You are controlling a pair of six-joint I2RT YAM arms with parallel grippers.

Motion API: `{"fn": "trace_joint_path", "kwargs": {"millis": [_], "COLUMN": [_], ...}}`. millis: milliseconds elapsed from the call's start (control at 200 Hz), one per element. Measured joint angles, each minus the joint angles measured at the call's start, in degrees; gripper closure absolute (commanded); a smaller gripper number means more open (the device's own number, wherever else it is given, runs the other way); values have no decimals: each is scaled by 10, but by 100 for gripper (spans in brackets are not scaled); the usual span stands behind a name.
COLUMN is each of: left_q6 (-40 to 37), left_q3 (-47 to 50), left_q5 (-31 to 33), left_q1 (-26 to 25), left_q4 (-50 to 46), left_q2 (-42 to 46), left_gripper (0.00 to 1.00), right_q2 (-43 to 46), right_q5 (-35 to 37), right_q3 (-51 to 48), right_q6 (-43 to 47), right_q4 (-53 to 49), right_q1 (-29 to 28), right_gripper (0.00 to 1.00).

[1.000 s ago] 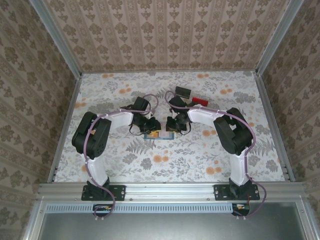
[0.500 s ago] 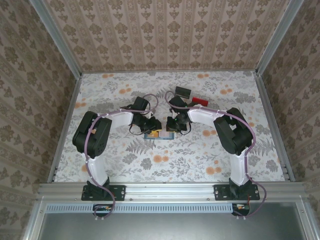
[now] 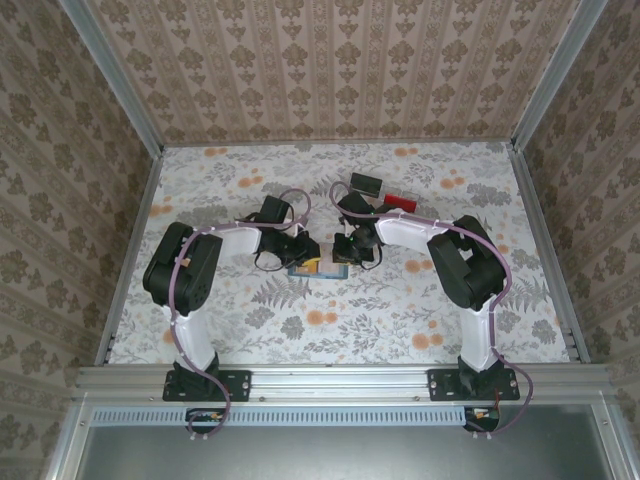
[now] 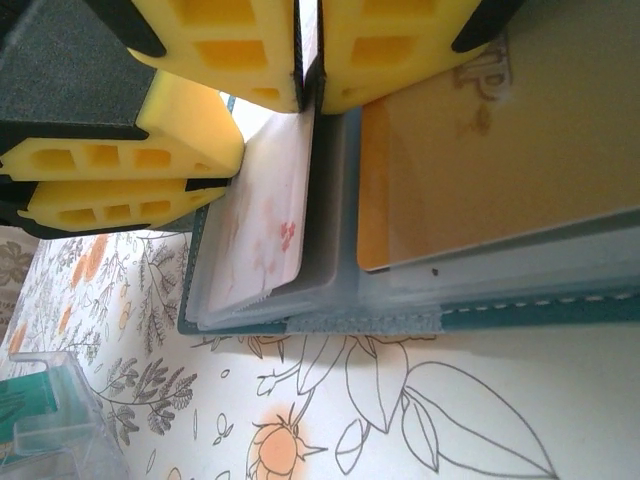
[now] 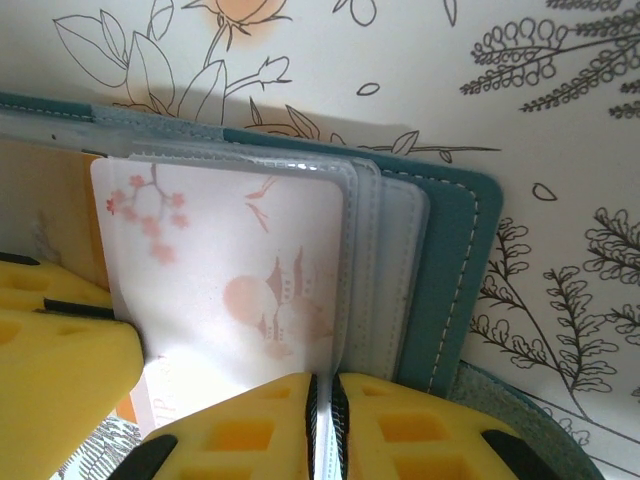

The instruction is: Take the credit cards out of the card holder

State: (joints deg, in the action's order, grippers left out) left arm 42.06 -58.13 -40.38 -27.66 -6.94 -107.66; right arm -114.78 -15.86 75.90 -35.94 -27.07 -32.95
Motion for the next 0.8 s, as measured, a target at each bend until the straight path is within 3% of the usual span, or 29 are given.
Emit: {"fn": "trace_joint_path", "kwargs": {"millis": [140,595,795], "left_q6": [-1,-46,-63], "left_q3": [0,0,8], "left_q5": [2,0,-2], "left_q1": [0,7,38], "left_q4": [-3,-25,-43], "left_q2": [0,13,37], "left_gripper": [100,100,100], "right_q2": [0,0,0], "right_q5": [1,2,6], "right_q3": [0,0,0], "right_q6": [0,0,0], "right_q4": [0,1,1], "right_q1": [0,-1,-2], "right_gripper": [82,82,82]}}
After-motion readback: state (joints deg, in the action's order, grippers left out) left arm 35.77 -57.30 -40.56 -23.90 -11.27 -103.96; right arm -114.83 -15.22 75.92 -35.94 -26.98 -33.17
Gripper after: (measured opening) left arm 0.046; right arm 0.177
